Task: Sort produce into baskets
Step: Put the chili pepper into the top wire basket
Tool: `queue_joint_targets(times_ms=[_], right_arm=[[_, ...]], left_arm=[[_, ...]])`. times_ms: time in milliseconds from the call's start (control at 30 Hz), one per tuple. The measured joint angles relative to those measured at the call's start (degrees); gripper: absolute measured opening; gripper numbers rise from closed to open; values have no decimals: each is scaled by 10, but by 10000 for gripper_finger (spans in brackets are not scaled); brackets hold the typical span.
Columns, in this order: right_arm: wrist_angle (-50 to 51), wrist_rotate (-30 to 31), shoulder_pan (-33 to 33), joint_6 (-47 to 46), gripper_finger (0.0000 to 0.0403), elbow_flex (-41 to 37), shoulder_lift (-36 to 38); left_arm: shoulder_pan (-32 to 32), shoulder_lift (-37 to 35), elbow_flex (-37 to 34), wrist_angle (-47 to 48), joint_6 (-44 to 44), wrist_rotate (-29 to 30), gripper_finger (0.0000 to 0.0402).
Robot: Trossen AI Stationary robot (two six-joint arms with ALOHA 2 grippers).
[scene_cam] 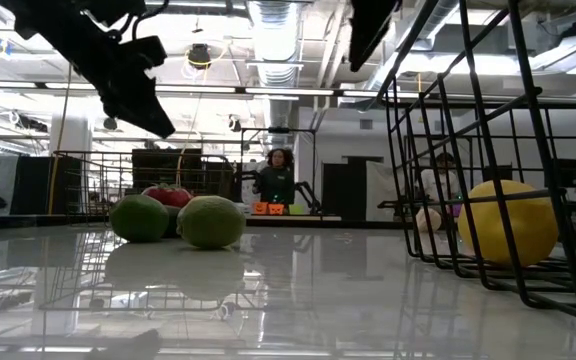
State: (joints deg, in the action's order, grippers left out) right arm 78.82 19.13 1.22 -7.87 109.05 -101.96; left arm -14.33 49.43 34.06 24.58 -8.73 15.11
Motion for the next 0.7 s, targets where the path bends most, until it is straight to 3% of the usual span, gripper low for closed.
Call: queue_joint_targets(times_ms=[300, 467, 700], right_arm=[[-93, -11, -17, -41, 372, -277, 147], [-69, -68, -38, -91, 371, -415, 223], [-23, -73, -37, -133, 352, -533, 303]], left_arm=[[86, 0, 0, -1, -31, 6, 202], [103, 0, 0, -16, -36, 14, 202], [104, 0, 0, -23, -35, 23, 202]])
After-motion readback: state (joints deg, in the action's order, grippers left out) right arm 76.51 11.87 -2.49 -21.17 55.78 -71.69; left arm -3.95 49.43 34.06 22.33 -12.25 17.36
